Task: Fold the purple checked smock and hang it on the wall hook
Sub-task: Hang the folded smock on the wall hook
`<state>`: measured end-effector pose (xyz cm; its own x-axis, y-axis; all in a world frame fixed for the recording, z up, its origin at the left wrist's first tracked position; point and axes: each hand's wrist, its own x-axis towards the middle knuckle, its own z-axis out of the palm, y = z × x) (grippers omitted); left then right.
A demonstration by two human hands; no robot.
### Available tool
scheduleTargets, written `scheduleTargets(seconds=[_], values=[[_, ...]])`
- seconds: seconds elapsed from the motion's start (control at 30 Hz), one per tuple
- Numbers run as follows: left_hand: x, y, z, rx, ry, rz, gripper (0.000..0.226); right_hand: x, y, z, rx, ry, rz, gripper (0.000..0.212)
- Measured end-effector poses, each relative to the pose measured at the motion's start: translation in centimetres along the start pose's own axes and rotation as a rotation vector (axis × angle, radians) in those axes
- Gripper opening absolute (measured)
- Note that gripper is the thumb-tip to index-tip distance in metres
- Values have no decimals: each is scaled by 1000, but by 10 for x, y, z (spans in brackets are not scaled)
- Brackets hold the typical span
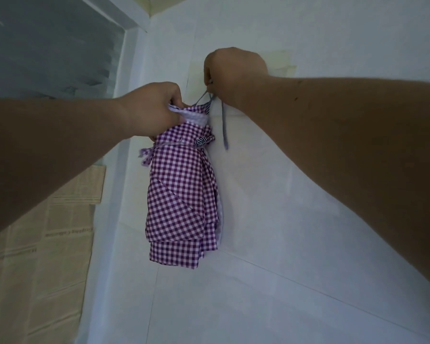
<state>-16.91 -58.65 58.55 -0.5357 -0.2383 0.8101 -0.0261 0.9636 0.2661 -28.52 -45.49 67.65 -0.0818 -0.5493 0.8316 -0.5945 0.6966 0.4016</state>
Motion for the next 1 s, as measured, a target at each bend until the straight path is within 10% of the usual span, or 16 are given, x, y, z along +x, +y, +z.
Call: scheduleTargets(seconds=[0.37, 0.53, 0.8, 1.0], values=[[-34, -24, 30, -615, 9, -271, 10, -39, -16, 0, 19, -108, 75, 33], [-40, -21, 37, -893, 40, -367, 6, -88, -29, 6, 507, 73, 229, 23], [-60, -11, 39, -1213, 121, -493, 27, -143, -70, 22, 994, -322, 401, 41], [-96, -11, 50, -1154, -111, -576, 32, -164, -71, 36, 1476, -349, 563, 17]])
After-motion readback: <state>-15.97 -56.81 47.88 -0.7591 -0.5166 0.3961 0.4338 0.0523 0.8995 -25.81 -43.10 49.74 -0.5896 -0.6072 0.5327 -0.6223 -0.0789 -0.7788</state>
